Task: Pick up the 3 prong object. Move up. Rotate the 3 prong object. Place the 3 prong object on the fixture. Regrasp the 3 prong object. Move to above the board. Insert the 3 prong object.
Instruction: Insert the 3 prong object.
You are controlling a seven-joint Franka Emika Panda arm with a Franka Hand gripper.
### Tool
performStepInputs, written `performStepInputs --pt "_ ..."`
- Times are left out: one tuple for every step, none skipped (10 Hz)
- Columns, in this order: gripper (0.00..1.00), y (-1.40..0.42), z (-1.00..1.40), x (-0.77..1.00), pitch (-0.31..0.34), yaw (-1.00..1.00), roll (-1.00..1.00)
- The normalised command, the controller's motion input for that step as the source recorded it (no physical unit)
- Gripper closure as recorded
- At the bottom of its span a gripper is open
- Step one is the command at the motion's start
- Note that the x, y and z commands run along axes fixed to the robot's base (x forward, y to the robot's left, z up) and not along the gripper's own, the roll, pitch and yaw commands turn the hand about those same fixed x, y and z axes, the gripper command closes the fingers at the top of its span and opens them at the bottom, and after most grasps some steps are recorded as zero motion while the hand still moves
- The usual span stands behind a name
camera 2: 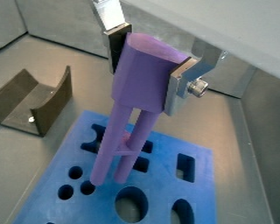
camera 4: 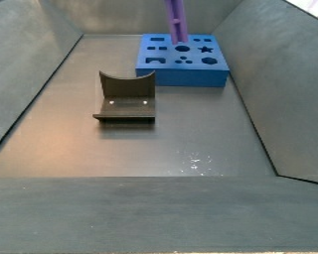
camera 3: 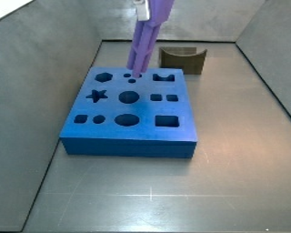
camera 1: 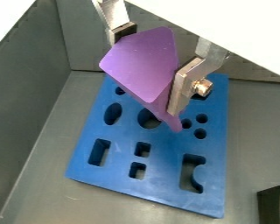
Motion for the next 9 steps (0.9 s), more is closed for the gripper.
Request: performStepInputs --pt "1.0 0.74 -0.1 -0.21 -0.084 0.41 -0.14" --pt "1.0 0.56 -0.17 -0.17 -0.186 0.41 -0.32" --pt "1.0 0.44 -0.17 -0.06 -0.209 0.36 -0.42" --pt "1.0 0.5 0.0 -0.11 -0.221 0.27 -0.44" --pt "1.0 0.0 -0.06 0.15 -0.019 0.26 -0.18" --pt "1.0 0.0 -0.13 0.13 -0.033 0.0 -0.17" --pt "1.0 0.0 -0.21 0.08 -0.21 0.04 -0.39" --pt "1.0 0.0 -0.13 0.11 -0.22 0.08 -0.43" --pt "1.0 0.0 -0.16 0.09 -0.211 0.07 -0.43"
